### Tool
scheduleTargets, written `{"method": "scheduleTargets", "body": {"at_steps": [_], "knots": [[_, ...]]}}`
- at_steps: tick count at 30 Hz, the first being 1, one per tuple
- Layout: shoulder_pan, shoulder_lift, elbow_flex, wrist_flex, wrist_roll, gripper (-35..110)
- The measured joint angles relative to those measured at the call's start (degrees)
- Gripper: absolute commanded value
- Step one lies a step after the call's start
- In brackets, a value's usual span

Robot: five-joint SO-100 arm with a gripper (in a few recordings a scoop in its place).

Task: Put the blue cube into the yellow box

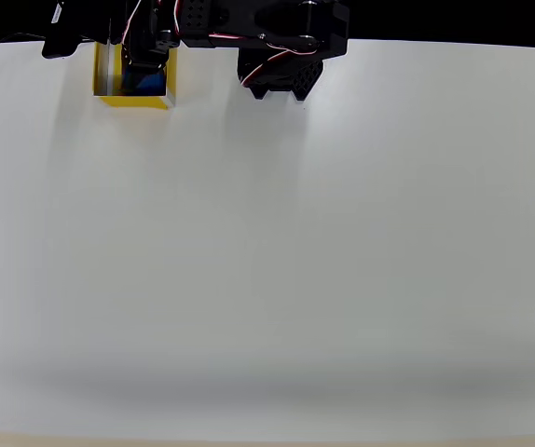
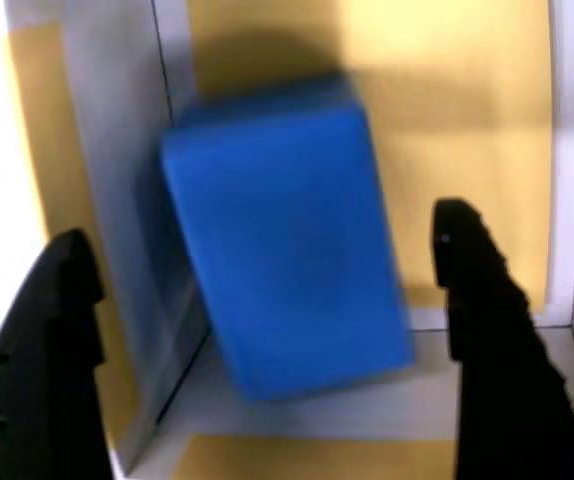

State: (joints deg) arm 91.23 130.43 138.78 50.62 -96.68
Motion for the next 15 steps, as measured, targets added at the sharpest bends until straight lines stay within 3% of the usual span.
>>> {"method": "scheduleTargets", "body": {"at_steps": [11,15], "knots": [[-2.11,4.13,-9.14,16.08,-2.55,34],[-5.45,5.89,-12.66,17.23,-1.76,35]]}}
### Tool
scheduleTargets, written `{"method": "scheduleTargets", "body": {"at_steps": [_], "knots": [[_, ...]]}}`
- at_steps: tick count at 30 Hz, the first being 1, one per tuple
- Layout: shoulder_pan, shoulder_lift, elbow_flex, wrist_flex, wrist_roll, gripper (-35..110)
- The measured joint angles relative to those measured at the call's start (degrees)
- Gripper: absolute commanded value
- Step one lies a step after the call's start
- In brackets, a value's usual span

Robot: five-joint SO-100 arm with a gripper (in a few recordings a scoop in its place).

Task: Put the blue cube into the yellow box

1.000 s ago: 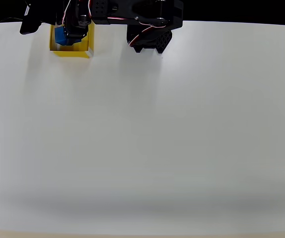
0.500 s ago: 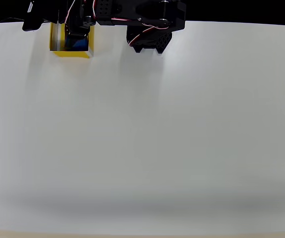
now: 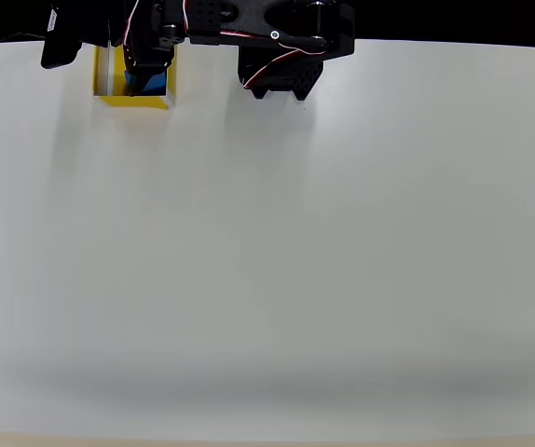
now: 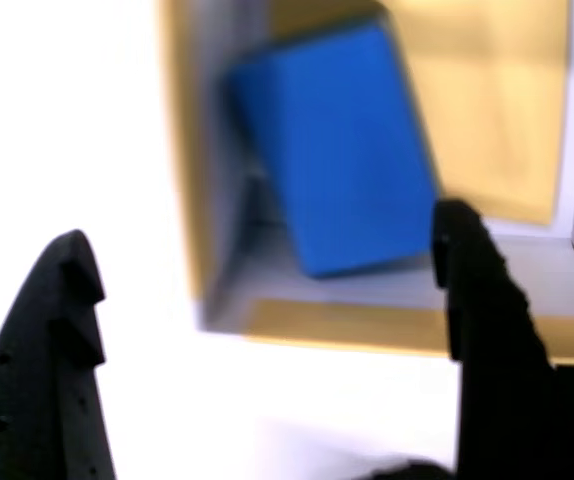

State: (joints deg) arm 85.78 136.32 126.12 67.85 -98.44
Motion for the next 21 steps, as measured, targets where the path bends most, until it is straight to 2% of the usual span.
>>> {"method": "scheduleTargets", "body": {"at_steps": [6,12,21], "knots": [[-10.28,6.24,-0.62,3.34,0.44,35],[-26.98,15.82,1.23,3.69,2.11,33],[-55.81,27.6,20.13,-0.62,2.9,15]]}}
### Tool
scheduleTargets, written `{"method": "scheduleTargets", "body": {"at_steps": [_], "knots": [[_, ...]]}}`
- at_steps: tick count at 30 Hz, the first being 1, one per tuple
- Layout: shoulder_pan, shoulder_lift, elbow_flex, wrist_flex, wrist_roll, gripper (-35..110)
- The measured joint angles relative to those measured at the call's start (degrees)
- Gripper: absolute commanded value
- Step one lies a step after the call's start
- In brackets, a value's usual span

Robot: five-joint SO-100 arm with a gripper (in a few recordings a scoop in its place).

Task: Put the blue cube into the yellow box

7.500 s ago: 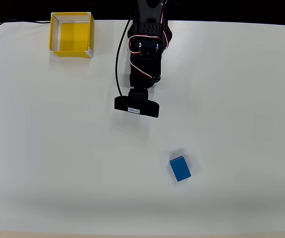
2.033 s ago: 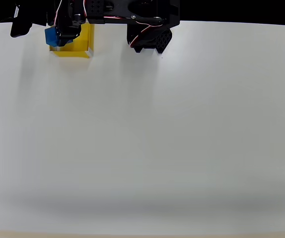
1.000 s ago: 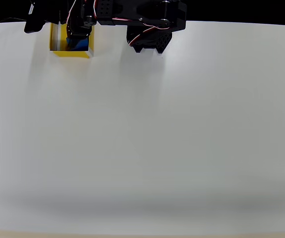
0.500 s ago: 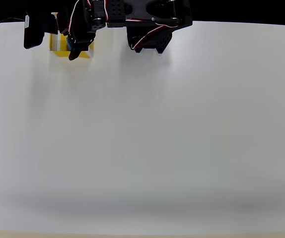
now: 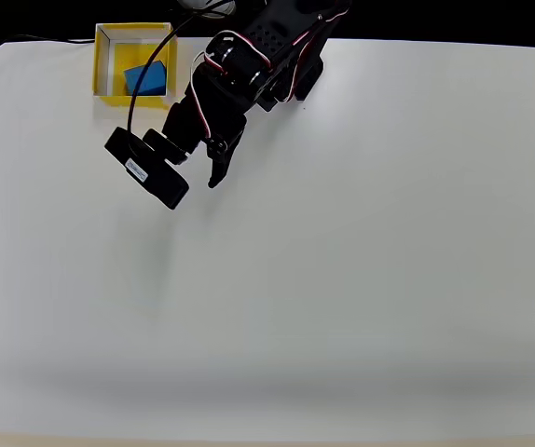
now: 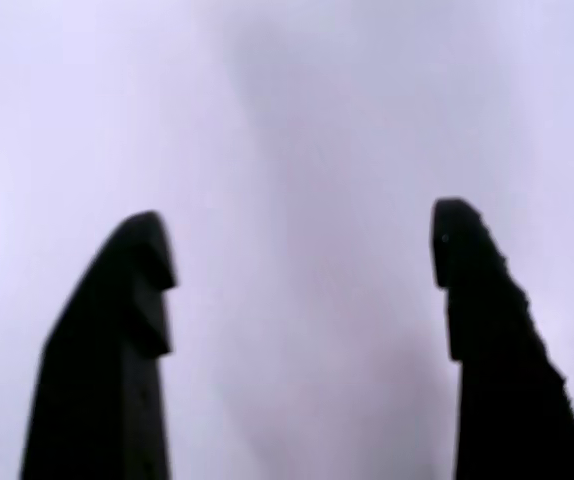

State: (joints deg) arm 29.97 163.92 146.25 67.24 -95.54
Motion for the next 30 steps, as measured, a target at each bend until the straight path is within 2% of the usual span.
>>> {"method": "scheduleTargets", "body": {"at_steps": [5,10,17,30], "knots": [[-11.95,6.77,9.05,0.0,-0.18,9],[-18.72,17.14,20.74,0.09,-1.49,4],[-22.94,25.75,29.97,2.02,-3.25,0],[-27.51,26.28,32.43,8.26,-4.13,0]]}}
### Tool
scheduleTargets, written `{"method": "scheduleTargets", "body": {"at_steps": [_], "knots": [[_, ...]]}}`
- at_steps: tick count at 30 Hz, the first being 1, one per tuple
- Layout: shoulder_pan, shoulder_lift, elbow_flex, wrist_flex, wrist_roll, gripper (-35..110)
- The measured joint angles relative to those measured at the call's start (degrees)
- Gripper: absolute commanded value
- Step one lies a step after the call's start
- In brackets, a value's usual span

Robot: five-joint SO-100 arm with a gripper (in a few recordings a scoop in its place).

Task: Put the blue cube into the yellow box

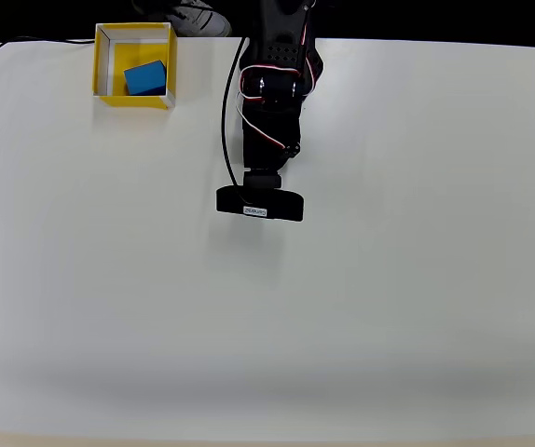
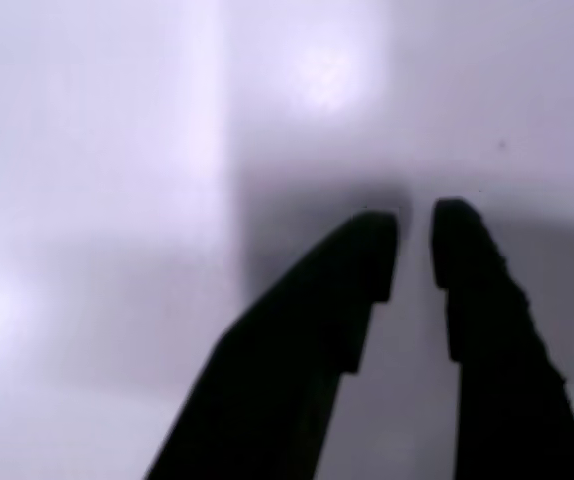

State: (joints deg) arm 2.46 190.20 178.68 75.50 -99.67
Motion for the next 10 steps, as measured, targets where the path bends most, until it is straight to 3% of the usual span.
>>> {"method": "scheduleTargets", "body": {"at_steps": [10], "knots": [[-2.02,0.0,0.0,1.41,6.5,0]]}}
